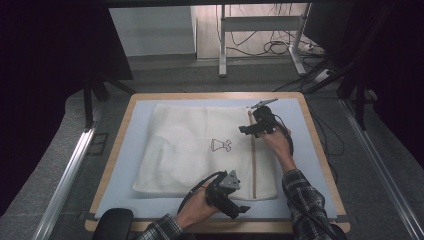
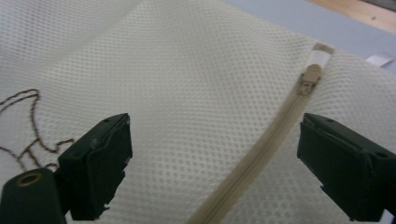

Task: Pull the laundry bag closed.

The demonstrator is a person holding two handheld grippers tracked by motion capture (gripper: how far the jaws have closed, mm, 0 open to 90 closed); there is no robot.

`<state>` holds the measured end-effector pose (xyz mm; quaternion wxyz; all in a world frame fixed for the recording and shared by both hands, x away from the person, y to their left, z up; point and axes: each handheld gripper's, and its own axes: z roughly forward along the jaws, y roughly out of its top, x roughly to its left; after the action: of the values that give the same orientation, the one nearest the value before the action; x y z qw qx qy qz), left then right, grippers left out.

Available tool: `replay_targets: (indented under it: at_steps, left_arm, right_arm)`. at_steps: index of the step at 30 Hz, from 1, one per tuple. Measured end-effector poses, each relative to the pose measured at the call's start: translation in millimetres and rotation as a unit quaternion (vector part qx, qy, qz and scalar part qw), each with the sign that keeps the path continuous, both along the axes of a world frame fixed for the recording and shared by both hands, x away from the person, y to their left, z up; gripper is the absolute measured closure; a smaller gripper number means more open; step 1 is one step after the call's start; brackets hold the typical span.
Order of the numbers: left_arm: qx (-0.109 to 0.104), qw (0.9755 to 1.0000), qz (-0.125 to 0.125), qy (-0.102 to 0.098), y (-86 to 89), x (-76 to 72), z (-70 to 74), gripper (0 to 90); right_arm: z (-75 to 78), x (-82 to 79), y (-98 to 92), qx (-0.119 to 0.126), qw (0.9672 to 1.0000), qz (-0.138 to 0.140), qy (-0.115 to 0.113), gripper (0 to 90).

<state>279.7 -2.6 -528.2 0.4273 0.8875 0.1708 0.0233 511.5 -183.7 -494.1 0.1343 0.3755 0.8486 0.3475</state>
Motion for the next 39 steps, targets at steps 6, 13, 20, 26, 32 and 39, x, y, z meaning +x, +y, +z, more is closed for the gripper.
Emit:
replay_targets:
  at_steps: [6, 13, 20, 26, 32, 39]
  left_arm:
    - [-0.002, 0.9999, 0.011, -0.009, 0.8, -0.7, 0.4, 5.8]
    - [0.01, 0.9993, -0.001, -0.037, 2.2, -0.9, 0.3, 3.9]
    - [-0.001, 0.9988, 0.002, -0.049, 9.9, 2.4, 3.6, 2.5]
    - [-0.011, 0.9988, 0.011, -0.046, 14.4, 4.5, 5.4, 1.8]
    - [-0.012, 0.9988, 0.016, -0.044, 17.6, 5.5, 5.6, 1.6]
    - [0.0, 0.9994, 0.021, -0.028, 22.1, 8.4, 6.5, 1.7]
  right_arm:
    - [3.5, -7.5, -0.8, 0.006, 0.9999, -0.001, 0.01, 5.8]
    - [9.8, -14.0, -9.0, 0.03, 0.9992, -0.01, 0.023, 1.4]
    - [12.1, -20.4, -15.6, 0.029, 0.9992, -0.016, 0.021, 0.5]
    - [14.0, -28.2, -20.0, 0.031, 0.9994, -0.012, 0.012, 0.0]
    - [16.4, -39.2, -21.8, 0.021, 0.9997, -0.009, -0.001, 0.0]
    - [19.3, -52.1, -19.0, 0.016, 0.9997, 0.008, -0.016, 0.0]
